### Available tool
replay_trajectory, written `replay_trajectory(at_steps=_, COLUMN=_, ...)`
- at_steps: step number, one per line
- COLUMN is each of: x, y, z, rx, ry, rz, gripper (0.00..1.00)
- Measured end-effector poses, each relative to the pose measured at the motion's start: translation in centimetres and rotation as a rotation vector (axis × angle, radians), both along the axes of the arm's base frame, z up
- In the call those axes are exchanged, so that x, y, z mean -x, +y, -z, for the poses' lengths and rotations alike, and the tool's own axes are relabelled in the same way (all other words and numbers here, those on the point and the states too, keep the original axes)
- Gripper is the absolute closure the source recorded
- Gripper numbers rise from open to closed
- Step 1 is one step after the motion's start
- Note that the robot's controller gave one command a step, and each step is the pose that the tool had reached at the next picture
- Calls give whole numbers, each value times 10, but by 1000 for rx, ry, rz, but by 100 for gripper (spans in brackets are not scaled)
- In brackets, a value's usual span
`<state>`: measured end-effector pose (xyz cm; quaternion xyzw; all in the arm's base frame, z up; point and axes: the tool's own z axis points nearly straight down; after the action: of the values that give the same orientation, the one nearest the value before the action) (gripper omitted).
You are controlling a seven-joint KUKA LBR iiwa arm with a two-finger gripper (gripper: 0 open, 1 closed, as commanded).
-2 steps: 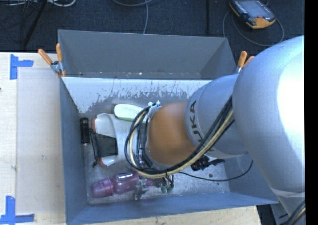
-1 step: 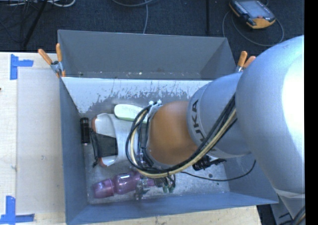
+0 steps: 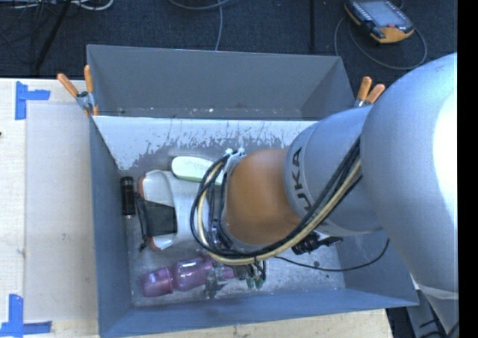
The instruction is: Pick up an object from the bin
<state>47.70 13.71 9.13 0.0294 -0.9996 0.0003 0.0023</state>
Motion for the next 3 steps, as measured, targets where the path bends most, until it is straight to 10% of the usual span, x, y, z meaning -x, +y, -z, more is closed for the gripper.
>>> replay_trajectory(at_steps=3, x=1, y=0, z=-26, rx=1, ry=3, rz=1, gripper=100)
